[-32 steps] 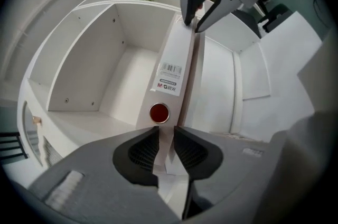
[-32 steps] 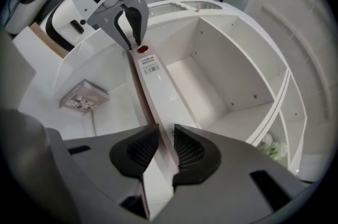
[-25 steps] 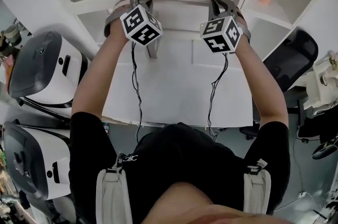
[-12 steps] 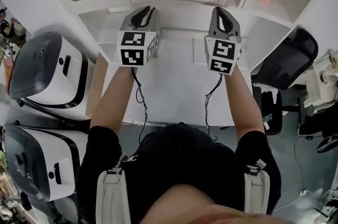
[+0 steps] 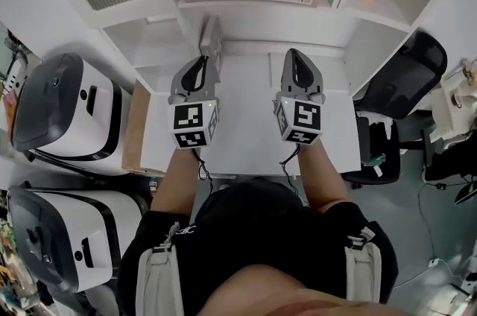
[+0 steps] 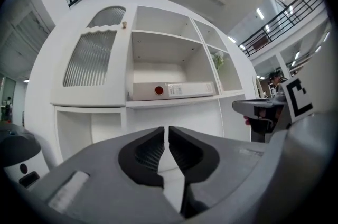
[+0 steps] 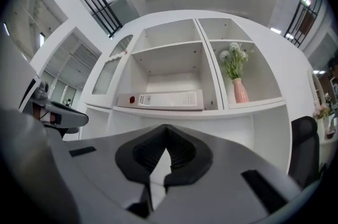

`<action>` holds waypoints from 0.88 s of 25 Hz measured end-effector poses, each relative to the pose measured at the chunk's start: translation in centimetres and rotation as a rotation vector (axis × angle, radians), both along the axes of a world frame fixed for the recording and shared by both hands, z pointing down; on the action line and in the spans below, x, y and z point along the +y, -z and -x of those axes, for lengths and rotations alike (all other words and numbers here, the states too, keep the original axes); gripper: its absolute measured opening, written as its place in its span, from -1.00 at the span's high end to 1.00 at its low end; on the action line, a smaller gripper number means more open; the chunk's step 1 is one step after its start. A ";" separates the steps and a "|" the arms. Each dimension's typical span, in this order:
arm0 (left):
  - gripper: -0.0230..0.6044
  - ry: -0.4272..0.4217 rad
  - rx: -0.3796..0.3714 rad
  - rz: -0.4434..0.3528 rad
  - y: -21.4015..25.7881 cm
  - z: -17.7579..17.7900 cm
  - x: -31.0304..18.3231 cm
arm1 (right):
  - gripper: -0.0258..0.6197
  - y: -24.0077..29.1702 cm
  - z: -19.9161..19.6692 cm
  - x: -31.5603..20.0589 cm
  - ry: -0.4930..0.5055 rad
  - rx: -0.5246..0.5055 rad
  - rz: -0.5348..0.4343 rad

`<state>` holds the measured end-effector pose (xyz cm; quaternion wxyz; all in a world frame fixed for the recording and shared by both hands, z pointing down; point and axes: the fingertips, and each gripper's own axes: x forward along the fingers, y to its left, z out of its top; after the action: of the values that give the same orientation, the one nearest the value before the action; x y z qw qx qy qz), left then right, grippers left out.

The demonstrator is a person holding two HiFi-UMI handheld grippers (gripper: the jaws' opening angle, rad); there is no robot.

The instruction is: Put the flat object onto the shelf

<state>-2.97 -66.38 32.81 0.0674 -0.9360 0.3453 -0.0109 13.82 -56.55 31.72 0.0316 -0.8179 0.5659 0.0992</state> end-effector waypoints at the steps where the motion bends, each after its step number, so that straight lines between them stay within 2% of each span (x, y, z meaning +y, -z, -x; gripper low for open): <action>1: 0.81 0.009 0.007 0.005 -0.2 0.4 -0.1 | 0.92 -0.3 0.0 0.1 0.000 -0.005 0.004; 7: 0.81 0.038 0.004 0.016 -1.2 1.8 -0.3 | 0.92 -1.5 -0.3 0.7 -0.012 -0.026 0.019; 14: 0.81 0.026 -0.011 0.041 -2.3 1.9 0.2 | 0.92 -2.7 -0.9 0.8 -0.015 -0.065 0.036; 19: 0.81 0.033 -0.021 0.052 -2.6 2.0 0.0 | 0.92 -2.8 -0.3 0.9 0.013 -0.026 0.023; 22: 0.81 0.037 -0.022 0.061 -2.8 2.1 -0.1 | 0.92 -3.2 -0.3 1.0 0.026 -0.057 0.028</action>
<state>-5.11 -66.49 35.57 0.0422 -0.9310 0.3611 -0.0329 14.08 -55.57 34.96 0.0375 -0.8134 0.5766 0.0676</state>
